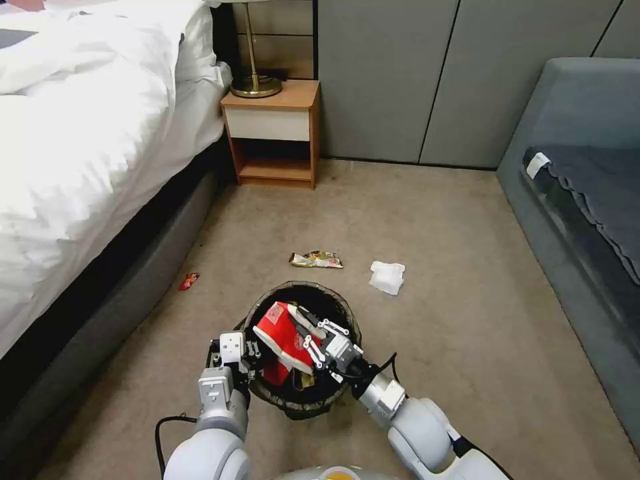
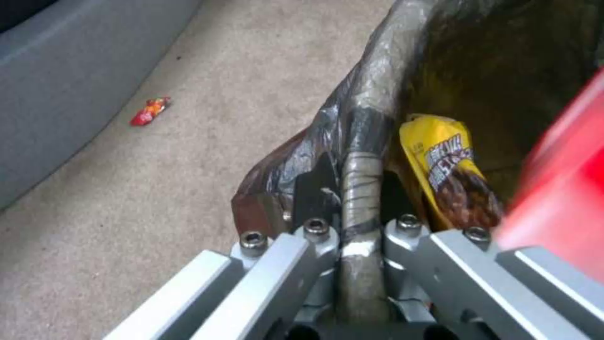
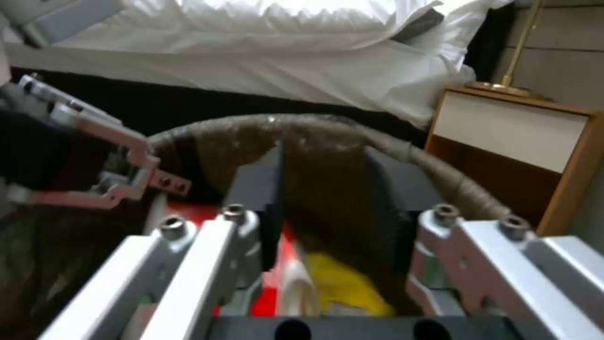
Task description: Pick up the trash bin, then pick up the garbage from the floor and place it into the trash bin.
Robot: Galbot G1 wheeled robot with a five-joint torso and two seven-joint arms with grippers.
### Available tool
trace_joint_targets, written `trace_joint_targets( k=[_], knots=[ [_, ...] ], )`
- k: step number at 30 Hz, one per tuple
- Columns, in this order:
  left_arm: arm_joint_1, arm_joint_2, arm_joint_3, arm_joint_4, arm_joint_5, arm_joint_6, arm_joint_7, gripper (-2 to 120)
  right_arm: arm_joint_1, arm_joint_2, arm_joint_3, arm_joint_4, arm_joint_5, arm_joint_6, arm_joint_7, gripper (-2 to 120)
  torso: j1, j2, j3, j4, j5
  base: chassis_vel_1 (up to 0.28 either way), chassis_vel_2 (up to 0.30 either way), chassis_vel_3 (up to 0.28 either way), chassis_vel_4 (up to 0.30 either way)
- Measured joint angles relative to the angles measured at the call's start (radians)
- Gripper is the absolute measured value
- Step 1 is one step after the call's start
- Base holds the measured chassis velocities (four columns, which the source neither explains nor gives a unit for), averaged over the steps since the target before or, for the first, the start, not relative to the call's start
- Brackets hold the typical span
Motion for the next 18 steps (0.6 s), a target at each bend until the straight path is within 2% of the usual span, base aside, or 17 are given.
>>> trace_joint_targets(
  k=[2,4,6,9,13,14,18],
  knots=[
    [-0.002,0.0,0.0,-0.003,-0.001,0.001,0.0,0,-0.004,-0.003,-0.001,-0.001,-0.002,0.002,0.0,44,0.0,0.0,0.0,0.0,0.0,0.0,0.0,0.0,0.0],
    [-0.003,0.0,0.0,-0.003,-0.002,0.002,0.0,0,-0.005,-0.004,-0.001,-0.001,-0.002,0.002,0.001,47,0.0,0.0,0.0,0.0001,0.0,0.0,0.0,0.0,0.0],
    [-0.01,0.001,-0.004,-0.003,-0.005,0.005,0.0,0,-0.01,-0.007,-0.001,-0.002,-0.009,0.006,0.005,59,0.0,0.0,0.0,0.0,0.0,0.0,0.0,0.0,0.0],
    [-0.012,0.001,-0.005,-0.003,-0.005,0.006,-0.001,0,-0.012,-0.008,-0.001,-0.002,-0.011,0.008,0.006,63,0.0,0.0,0.0,0.0,0.0,0.0,0.0,0.0,0.0],
    [-0.021,0.002,-0.008,-0.003,-0.013,0.014,-0.001,0,-0.019,-0.012,0.003,-0.001,-0.015,0.016,0.008,82,0.0,0.0,0.0,0.0,0.0,0.0,0.0,0.0,0.0],
    [-0.021,0.002,-0.008,-0.003,-0.013,0.014,-0.001,0,-0.019,-0.012,0.003,-0.001,-0.015,0.016,0.008,82,0.0,0.0,0.0,0.0,0.0,0.0,0.0,0.0,0.0],
    [-0.021,0.003,-0.013,-0.003,-0.016,0.015,-0.002,0,-0.018,-0.013,0.014,0.017,-0.013,0.016,0.009,98,0.0,0.0,0.0,0.0,0.0,0.0,0.0,0.0,0.0]
  ],
)
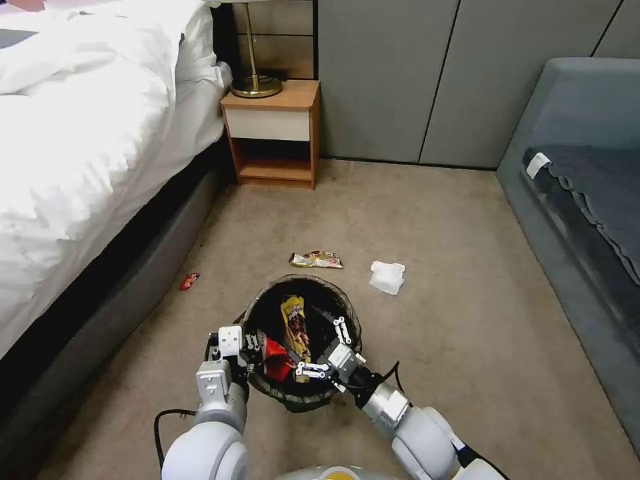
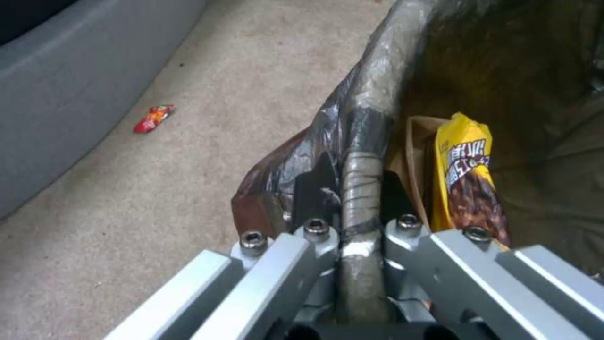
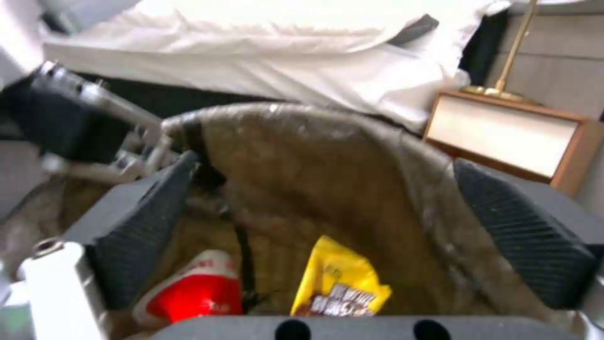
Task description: Pick up the trash bin, then pick up the garbage from the floor and place it into the trash bin.
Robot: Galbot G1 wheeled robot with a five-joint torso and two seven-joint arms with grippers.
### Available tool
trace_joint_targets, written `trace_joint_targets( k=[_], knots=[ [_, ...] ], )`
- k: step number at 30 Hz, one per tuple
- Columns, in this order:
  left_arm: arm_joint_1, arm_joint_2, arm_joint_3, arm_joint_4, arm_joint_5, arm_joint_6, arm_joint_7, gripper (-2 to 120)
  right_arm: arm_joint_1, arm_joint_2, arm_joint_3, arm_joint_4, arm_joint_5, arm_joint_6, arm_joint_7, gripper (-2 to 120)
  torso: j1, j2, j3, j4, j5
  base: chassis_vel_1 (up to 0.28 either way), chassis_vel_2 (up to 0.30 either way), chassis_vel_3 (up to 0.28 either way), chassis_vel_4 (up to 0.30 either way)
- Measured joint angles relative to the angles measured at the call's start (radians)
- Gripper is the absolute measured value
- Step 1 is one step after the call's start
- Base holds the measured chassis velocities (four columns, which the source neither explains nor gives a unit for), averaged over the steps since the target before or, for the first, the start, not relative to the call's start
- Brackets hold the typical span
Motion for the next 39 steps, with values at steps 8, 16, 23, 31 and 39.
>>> trace_joint_targets(
  k=[8,16,23,31,39],
  knots=[
    [-0.001,-0.002,-0.009,0.018,0.001,0.0,-0.001,0,-0.009,0.011,0.046,0.121,-0.004,0.005,0.051,100,0.0,0.0,0.0,0.0,0.0,0.0,0.0,0.0,0.0],
    [-0.007,0.0,-0.037,0.041,0.005,-0.006,-0.001,0,-0.096,0.072,0.178,0.361,-0.018,-0.048,0.29,100,0.0,0.0,0.0,0.0001,0.0,0.0,0.0,0.0,0.0],
    [-0.005,0.002,-0.067,0.04,0.004,-0.011,0.0,0,-0.239,0.108,0.339,0.416,0.016,-0.004,0.362,100,0.0,0.0,0.0,0.0,0.0,0.0,0.0,0.0,0.0],
    [-0.001,-0.003,-0.111,0.006,-0.023,-0.011,-0.001,0,-0.309,0.116,0.358,0.367,0.019,0.064,0.383,100,0.0,0.0,0.0,0.0,-0.0001,0.0,0.0,0.0,0.0],
    [-0.006,-0.009,-0.133,-0.006,-0.042,-0.004,-0.003,0,-0.32,0.122,0.38,0.312,0.016,0.097,0.397,100,0.0,0.0,0.0,0.0,0.0,0.0,0.0,0.0,0.0]
  ],
)
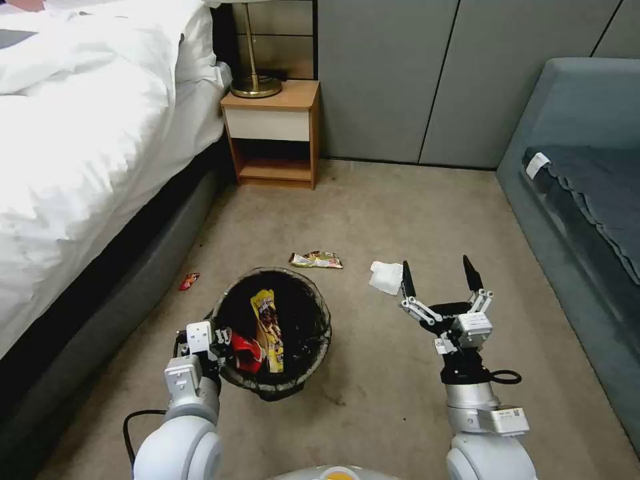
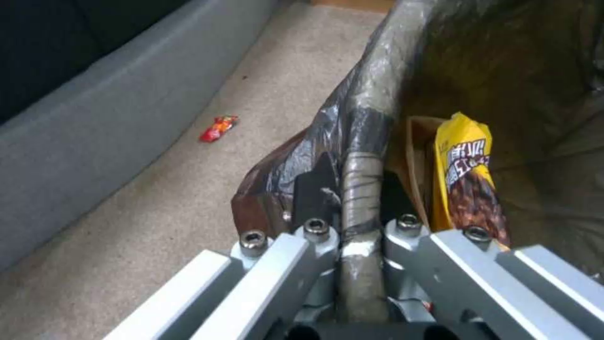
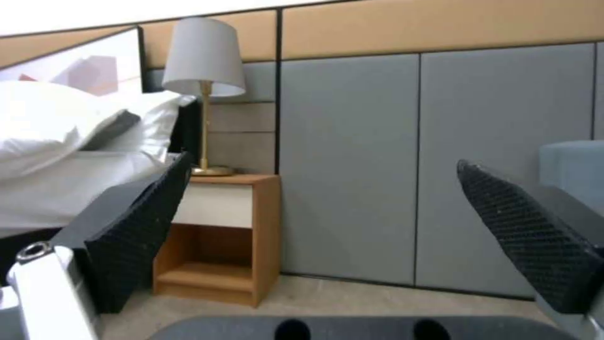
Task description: Pick up the trash bin, then pick up the garbage from the floor and place it into the trash bin.
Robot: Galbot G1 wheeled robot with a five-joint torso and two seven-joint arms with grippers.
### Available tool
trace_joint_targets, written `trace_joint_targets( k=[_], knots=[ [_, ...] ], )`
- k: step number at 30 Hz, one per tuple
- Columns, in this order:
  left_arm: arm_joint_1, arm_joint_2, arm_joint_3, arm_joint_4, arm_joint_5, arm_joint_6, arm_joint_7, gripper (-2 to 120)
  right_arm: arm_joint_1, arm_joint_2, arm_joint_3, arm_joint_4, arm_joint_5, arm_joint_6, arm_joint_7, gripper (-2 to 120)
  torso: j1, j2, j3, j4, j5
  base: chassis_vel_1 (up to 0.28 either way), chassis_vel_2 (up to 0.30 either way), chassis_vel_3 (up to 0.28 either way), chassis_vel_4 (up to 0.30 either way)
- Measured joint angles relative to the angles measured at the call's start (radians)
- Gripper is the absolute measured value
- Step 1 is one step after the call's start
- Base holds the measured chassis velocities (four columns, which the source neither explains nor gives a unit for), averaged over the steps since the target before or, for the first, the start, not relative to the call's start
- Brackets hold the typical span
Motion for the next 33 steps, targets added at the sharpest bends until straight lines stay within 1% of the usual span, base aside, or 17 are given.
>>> trace_joint_targets(
  k=[6,16,20,27,29,33],
  knots=[
    [-0.003,-0.004,0.007,0.005,0.001,0.0,0.0,0,0.013,-0.004,0.02,-0.023,0.015,0.004,-0.003,100,0.0,0.0,0.0,0.0,0.0,0.0,0.0,0.0,0.0],
    [-0.004,-0.009,0.011,0.008,0.006,0.001,0.0,0,0.044,-0.001,0.019,-0.036,0.019,0.003,-0.006,100,0.0,0.0,0.0,0.0,0.0001,0.0,0.0,0.0,0.0],
    [-0.002,-0.01,0.009,0.008,0.006,0.001,0.0,0,0.051,-0.001,0.02,-0.036,0.021,-0.001,-0.008,100,0.0,0.0,0.0,0.0,0.0,-0.061,0.06,0.066,-0.059],
    [-0.002,-0.01,0.008,0.006,0.006,-0.001,0.0,0,0.054,-0.001,0.022,-0.036,0.021,-0.004,-0.008,100,0.0,0.0,0.0,0.0,0.0001,-0.18,0.168,0.167,-0.151],
    [-0.002,-0.01,0.009,0.006,0.006,-0.001,0.0,0,0.056,-0.001,0.022,-0.036,0.021,-0.004,-0.008,100,0.0,0.0,0.0,-0.0003,0.0,-0.249,0.224,0.228,-0.227],
    [0.0,-0.011,0.01,0.006,0.009,-0.002,0.0,0,0.06,-0.002,0.02,-0.036,0.025,-0.009,-0.008,100,0.0,0.0,0.0,0.0002,0.0002,-0.248,0.263,0.252,-0.254]
  ],
)
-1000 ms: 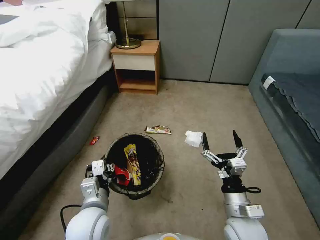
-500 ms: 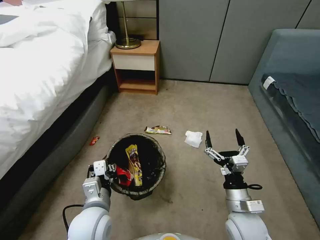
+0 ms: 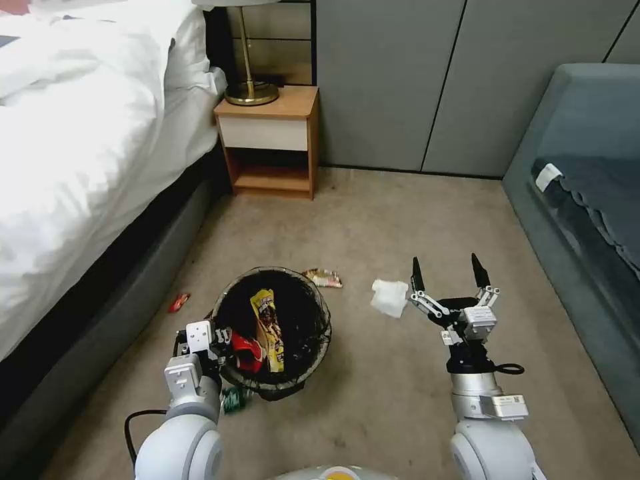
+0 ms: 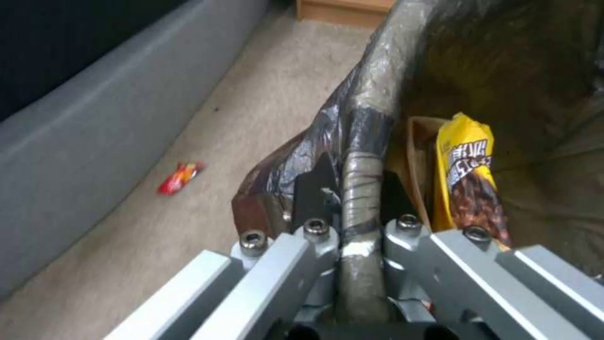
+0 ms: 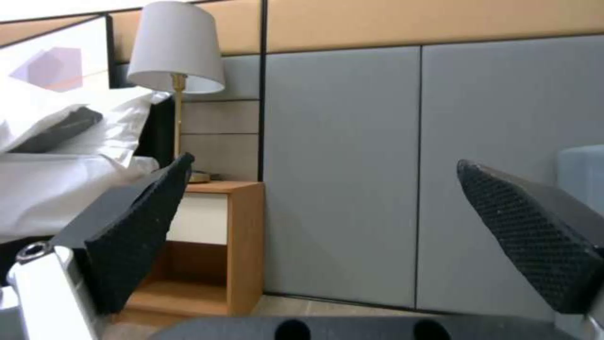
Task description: Pick up the trash bin, then pick up the garbage from the floor and place it into the trash bin.
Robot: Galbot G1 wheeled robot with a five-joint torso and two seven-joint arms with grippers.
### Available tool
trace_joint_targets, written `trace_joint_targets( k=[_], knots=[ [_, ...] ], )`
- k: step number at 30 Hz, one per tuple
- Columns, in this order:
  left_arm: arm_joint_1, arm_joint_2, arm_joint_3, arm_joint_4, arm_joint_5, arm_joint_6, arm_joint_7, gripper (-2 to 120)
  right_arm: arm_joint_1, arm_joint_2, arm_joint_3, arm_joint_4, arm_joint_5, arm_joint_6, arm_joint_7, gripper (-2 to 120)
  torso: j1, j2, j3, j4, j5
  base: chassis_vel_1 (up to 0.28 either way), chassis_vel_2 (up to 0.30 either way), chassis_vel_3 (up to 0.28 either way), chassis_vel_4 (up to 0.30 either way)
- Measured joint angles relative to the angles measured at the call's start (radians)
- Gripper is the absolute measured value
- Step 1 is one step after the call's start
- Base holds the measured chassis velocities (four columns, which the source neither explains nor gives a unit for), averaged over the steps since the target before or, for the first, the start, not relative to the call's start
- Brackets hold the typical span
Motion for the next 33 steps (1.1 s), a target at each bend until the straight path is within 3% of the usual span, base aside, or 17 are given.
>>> trace_joint_targets(
  k=[15,27,32,33],
  knots=[
    [-0.003,-0.002,-0.002,0.001,0.001,-0.002,0.0,0,0.028,0.002,-0.009,-0.024,-0.008,0.034,-0.027,100,0.0,0.0,0.0,-0.0001,-0.0003,-0.294,0.3,0.298,-0.288],
    [-0.003,0.001,0.0,0.002,-0.001,-0.002,0.001,0,0.073,-0.008,-0.011,-0.04,-0.018,0.032,-0.025,100,0.0,0.0,0.0,-0.0002,-0.0002,0.01,-0.012,-0.029,0.008],
    [-0.001,0.001,0.002,0.002,0.0,-0.001,0.0,0,0.077,-0.025,-0.033,-0.034,-0.005,-0.034,-0.003,100,0.0,0.0,0.0,-0.0002,-0.0002,0.0,0.0,0.0,0.0],
    [-0.001,0.002,0.0,0.001,-0.001,-0.001,0.0,0,0.081,-0.036,-0.047,-0.033,0.006,-0.085,0.01,100,0.0,0.0,0.0,-0.0003,-0.0001,0.0,0.0,0.0,0.0]
  ],
)
